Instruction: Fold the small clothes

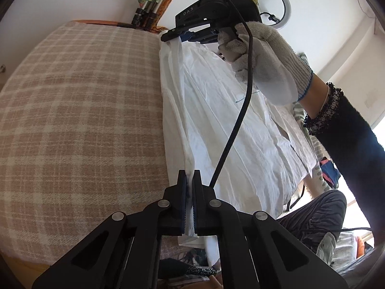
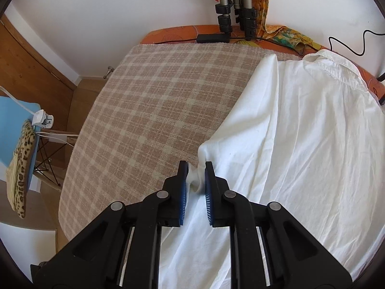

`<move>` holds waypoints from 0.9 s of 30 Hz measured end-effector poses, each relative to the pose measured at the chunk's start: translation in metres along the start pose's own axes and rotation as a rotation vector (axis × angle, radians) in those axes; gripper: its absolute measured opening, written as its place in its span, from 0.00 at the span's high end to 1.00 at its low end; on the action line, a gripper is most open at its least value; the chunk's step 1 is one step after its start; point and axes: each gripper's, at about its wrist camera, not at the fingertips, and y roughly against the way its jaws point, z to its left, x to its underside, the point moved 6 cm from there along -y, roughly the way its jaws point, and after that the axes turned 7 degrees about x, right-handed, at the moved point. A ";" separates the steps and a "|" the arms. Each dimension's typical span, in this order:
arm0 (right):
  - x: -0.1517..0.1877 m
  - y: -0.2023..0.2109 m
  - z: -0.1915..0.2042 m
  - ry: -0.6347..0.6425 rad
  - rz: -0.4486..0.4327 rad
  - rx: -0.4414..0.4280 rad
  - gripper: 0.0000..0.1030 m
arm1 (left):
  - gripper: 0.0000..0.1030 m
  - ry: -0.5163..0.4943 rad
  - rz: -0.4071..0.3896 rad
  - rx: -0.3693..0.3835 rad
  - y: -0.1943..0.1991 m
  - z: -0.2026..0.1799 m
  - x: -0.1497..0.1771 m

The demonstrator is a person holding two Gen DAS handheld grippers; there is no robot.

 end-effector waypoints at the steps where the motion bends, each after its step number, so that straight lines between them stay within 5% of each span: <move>1: 0.000 0.006 -0.007 -0.010 -0.012 -0.011 0.86 | 0.98 -0.011 0.000 0.017 -0.001 -0.007 -0.002; 15: 0.028 0.046 -0.129 -0.151 -0.055 0.006 0.87 | 0.98 -0.096 0.125 0.188 -0.057 -0.082 -0.009; 20: 0.038 0.039 -0.169 -0.180 -0.047 0.119 0.89 | 0.97 -0.126 0.214 0.210 -0.077 -0.095 0.002; 22: 0.040 0.042 -0.180 -0.198 -0.044 0.078 0.86 | 0.87 -0.131 0.247 0.223 -0.079 -0.098 0.006; 27: 0.052 0.080 -0.197 -0.221 -0.102 0.073 0.61 | 0.86 -0.177 0.254 0.251 -0.062 -0.106 0.013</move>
